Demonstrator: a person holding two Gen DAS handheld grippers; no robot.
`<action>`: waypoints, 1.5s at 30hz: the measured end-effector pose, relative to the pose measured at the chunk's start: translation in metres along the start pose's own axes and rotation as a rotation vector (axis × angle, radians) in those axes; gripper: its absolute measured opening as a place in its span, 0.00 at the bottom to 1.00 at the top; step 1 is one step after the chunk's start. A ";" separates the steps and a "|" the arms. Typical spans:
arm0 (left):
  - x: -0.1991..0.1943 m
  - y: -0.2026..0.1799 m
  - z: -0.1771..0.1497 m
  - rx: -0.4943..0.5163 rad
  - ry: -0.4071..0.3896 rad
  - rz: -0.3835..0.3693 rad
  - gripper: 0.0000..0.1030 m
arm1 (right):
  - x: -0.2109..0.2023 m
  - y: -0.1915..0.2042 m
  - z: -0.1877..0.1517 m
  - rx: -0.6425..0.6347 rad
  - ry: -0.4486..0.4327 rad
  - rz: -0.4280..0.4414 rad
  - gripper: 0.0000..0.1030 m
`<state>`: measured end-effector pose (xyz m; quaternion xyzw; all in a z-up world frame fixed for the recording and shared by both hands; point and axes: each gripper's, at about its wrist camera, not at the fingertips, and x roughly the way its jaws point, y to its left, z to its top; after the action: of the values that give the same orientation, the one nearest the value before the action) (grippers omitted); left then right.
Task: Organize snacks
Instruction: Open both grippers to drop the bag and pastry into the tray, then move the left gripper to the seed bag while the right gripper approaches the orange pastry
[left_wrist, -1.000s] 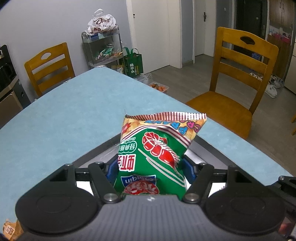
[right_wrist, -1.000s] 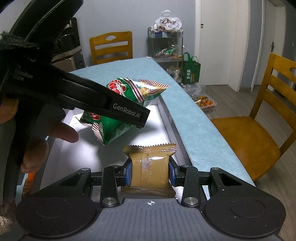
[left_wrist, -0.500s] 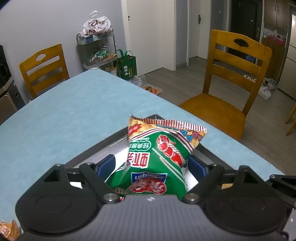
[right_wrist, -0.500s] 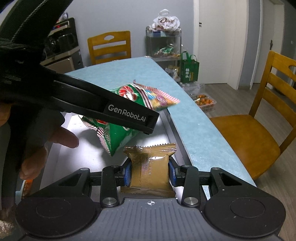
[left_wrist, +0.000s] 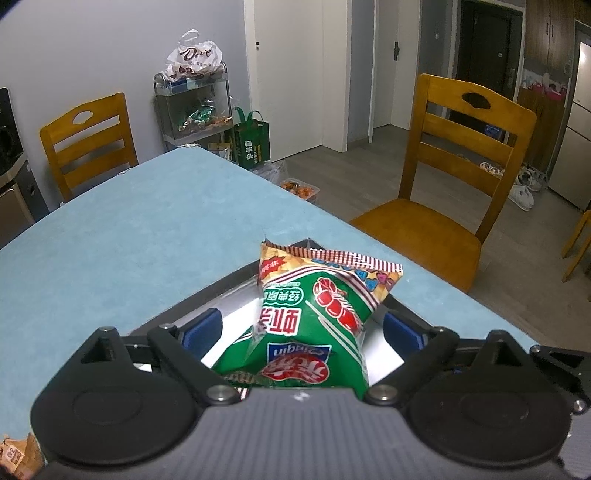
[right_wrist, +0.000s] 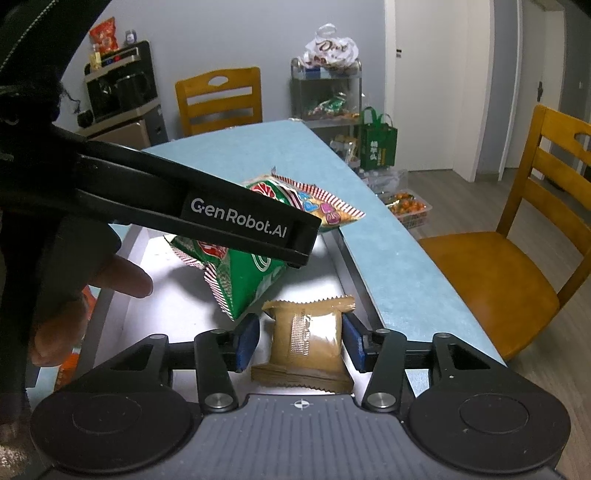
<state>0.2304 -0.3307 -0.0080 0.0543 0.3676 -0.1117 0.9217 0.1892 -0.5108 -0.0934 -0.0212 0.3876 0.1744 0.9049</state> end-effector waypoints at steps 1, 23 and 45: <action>-0.002 -0.001 0.000 -0.001 -0.001 0.001 0.92 | -0.001 0.000 0.000 0.000 -0.001 0.000 0.52; -0.071 0.016 -0.017 0.006 -0.054 -0.023 0.93 | -0.045 0.024 -0.003 -0.027 -0.066 0.004 0.75; -0.189 0.131 -0.079 -0.024 -0.185 0.123 0.98 | -0.064 0.126 -0.006 -0.228 -0.093 0.091 1.00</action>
<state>0.0770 -0.1579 0.0680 0.0554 0.2782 -0.0549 0.9574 0.1025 -0.4122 -0.0401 -0.0981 0.3237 0.2590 0.9047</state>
